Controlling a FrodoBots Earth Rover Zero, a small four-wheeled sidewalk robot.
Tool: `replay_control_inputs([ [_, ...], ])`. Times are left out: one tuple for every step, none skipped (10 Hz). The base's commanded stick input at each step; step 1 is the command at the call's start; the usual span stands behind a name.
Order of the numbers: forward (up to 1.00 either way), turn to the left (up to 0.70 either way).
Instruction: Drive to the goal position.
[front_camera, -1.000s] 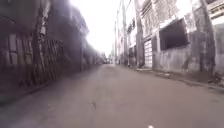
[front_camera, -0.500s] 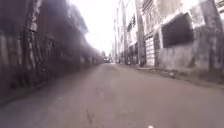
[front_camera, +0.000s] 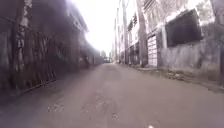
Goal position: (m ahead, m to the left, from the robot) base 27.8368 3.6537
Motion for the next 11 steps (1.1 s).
replay_control_inputs([
  [0.70, 0.00],
  [0.70, 0.00],
  [0.70, 0.00],
  [0.70, 0.00],
  [0.70, 0.00],
  [0.70, 0.00],
  [0.70, 0.00],
  [0.70, 0.00],
  [0.70, 0.00],
  [0.70, 0.00],
  [0.70, 0.00],
])
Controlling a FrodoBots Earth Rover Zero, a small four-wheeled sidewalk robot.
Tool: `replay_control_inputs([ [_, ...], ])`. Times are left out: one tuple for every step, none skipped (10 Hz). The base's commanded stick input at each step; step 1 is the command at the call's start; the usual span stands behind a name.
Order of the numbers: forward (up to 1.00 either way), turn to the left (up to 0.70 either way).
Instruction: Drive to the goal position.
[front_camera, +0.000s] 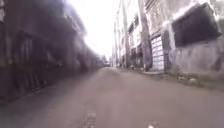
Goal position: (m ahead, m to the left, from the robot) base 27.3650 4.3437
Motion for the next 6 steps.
replay_control_inputs([
  [0.70, 0.00],
  [0.70, 0.00],
  [0.70, 0.00],
  [0.70, 0.00],
  [0.70, 0.00],
  [0.70, 0.00],
])
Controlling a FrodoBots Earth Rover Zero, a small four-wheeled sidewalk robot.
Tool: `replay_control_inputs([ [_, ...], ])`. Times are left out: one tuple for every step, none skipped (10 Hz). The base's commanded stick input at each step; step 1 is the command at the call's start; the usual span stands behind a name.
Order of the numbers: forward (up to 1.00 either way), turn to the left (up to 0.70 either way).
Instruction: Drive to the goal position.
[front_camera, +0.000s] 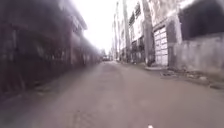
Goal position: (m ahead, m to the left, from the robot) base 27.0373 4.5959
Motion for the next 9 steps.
replay_control_inputs([
  [0.70, 0.00],
  [0.70, 0.00],
  [0.70, 0.00],
  [0.70, 0.00],
  [0.70, 0.00],
  [0.70, 0.00],
  [0.70, 0.00],
  [0.70, 0.00],
  [0.70, 0.00],
])
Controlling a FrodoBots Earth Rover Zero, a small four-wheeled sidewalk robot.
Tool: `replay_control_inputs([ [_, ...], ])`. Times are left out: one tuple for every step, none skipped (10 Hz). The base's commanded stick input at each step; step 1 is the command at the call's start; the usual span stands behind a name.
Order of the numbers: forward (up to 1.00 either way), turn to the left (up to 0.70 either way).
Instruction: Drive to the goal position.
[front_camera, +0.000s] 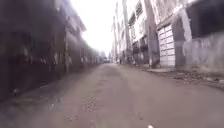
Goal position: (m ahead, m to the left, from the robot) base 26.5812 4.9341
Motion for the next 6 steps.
replay_control_inputs([
  [0.70, 0.00],
  [0.70, 0.00],
  [0.70, 0.00],
  [0.70, 0.00],
  [0.70, 0.00],
  [0.70, 0.00],
])
